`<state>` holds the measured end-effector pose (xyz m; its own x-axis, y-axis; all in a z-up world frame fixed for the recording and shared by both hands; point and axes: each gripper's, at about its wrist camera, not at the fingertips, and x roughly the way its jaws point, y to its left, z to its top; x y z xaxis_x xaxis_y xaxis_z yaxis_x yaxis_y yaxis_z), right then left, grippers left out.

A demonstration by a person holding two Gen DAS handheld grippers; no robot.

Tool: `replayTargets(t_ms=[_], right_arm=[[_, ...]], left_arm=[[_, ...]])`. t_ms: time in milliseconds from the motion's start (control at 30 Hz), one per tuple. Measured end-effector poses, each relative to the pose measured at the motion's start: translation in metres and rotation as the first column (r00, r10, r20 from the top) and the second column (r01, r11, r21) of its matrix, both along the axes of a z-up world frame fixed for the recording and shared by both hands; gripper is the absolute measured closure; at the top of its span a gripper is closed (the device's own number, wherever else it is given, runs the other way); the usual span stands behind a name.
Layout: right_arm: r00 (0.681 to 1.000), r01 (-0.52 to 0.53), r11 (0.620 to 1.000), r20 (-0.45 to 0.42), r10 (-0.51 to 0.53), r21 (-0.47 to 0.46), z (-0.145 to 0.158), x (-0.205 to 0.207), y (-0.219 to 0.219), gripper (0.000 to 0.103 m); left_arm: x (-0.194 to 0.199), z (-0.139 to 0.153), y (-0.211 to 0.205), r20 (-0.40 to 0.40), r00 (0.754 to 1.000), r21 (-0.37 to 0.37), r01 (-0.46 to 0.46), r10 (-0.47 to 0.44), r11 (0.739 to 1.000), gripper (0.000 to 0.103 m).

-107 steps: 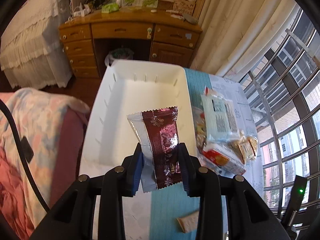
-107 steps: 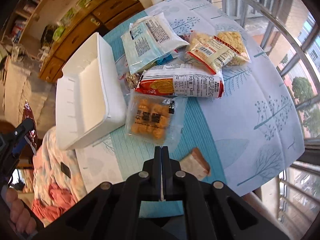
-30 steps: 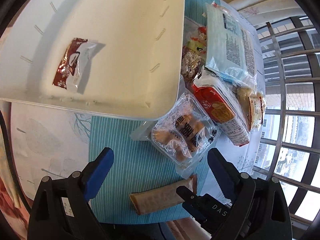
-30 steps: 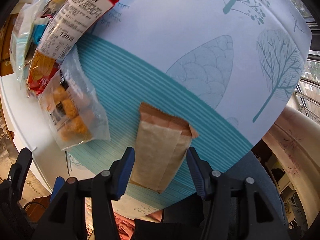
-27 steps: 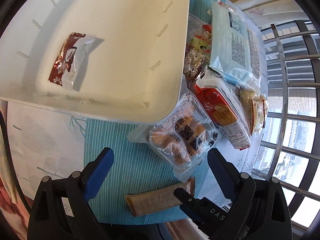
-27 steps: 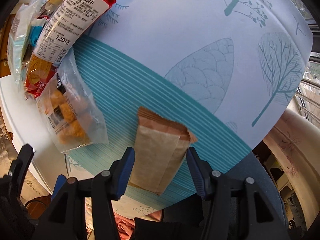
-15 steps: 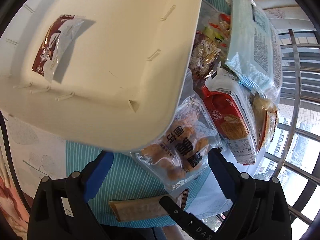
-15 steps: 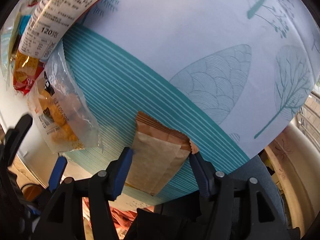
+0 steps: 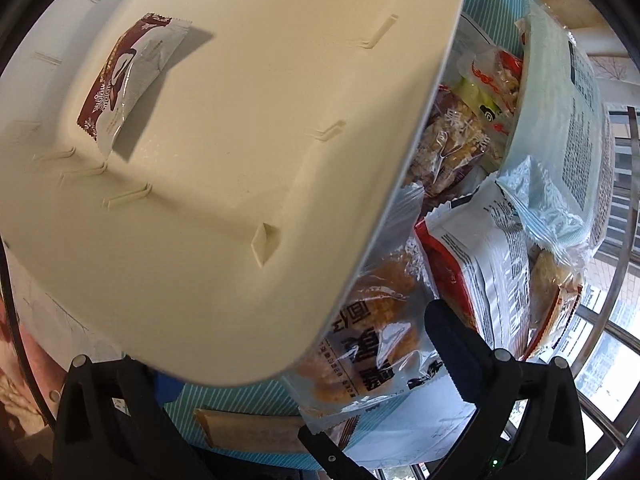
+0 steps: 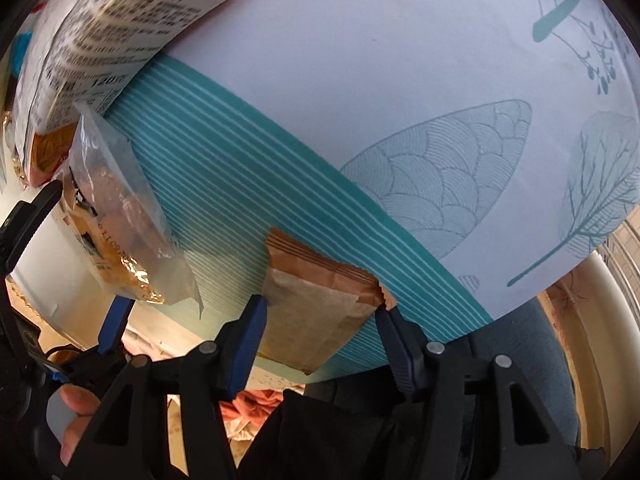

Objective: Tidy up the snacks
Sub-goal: 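Grasp the brown paper bar with the right gripper while the left gripper grasps the clear orange-puff bag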

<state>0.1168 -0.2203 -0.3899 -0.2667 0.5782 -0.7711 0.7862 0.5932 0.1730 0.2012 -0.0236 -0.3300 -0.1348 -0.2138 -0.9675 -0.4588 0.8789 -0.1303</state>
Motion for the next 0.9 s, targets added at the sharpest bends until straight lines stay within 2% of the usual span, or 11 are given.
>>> replayTargets(t_ms=[200, 433, 500, 700, 767, 867, 900], right_arm=[[1.000, -0.006, 1.000, 0.016, 0.006, 0.017, 0.001, 0.008, -0.014, 0.054], [0.999, 0.016, 1.000, 0.043, -0.017, 0.022, 0.006, 0.014, -0.024, 0.061], [0.998, 0.027, 0.999, 0.050, -0.029, 0.022, 0.015, 0.009, -0.030, 0.064], [0.996, 0.063, 0.998, 0.063, -0.064, 0.018, 0.018, 0.008, -0.042, 0.065], [0.995, 0.080, 0.997, 0.067, -0.081, 0.017, 0.018, 0.007, -0.046, 0.065], [0.992, 0.101, 0.995, 0.078, -0.101, 0.013, 0.024, 0.006, -0.054, 0.065], [0.991, 0.104, 0.995, 0.083, -0.104, 0.011, 0.022, -0.004, -0.051, 0.065]], left_arm=[[0.003, 0.003, -0.011, -0.009, 1.000, 0.033, -0.018, 0.018, 0.999, 0.000], [-0.007, -0.006, -0.005, 0.017, 0.994, -0.009, -0.104, 0.105, 0.994, 0.000], [-0.006, -0.009, -0.008, 0.022, 0.995, 0.004, -0.099, 0.099, 0.995, 0.000], [-0.007, -0.012, -0.009, 0.029, 0.996, 0.014, -0.085, 0.084, 0.996, 0.000], [-0.009, -0.010, -0.004, 0.027, 0.996, -0.004, -0.080, 0.080, 0.997, 0.004], [-0.012, -0.005, 0.001, 0.018, 0.997, -0.031, -0.075, 0.076, 0.997, 0.016], [-0.013, -0.004, 0.003, 0.021, 0.997, -0.046, -0.075, 0.076, 0.996, 0.022]])
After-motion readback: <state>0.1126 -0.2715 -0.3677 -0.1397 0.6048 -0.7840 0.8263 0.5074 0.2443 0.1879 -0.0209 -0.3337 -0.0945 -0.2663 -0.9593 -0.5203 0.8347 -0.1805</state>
